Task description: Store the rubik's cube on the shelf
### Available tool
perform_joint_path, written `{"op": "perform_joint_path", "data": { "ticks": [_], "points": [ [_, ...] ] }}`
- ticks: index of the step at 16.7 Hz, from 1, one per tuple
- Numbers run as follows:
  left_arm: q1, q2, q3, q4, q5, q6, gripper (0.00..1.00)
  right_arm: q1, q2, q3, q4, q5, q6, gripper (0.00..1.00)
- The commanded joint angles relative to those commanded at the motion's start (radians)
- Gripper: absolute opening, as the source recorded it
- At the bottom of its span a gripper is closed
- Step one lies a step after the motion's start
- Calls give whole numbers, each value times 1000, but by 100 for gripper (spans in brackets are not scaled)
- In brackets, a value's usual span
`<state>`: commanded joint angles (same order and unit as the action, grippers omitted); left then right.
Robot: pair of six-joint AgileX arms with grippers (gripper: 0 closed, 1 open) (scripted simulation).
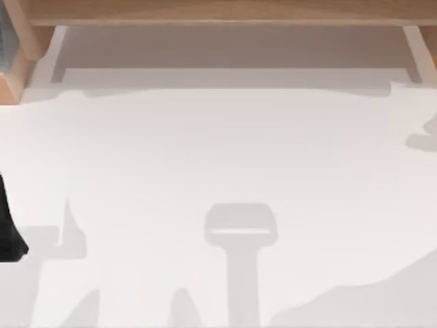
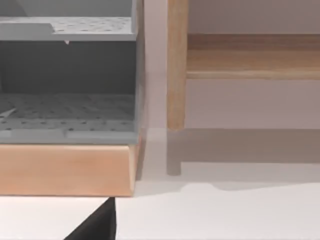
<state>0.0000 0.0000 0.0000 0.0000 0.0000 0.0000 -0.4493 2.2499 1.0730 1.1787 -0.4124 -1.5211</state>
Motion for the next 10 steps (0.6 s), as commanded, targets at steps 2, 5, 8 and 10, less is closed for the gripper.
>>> {"op": "perform_joint_path", "data": {
  "ticks": [2,5,8,10],
  "points": [
    [0,0,0,0,0,0,100,-9,45,23,25,-9,-32,100],
    [0,0,0,0,0,0,100,-10,52,26,29,-10,-37,100],
    [0,0,0,0,0,0,100,-5,51,26,25,-8,-36,100],
    [0,0,0,0,0,0,100,-1,62,54,12,-2,-37,100]
  ]
}}
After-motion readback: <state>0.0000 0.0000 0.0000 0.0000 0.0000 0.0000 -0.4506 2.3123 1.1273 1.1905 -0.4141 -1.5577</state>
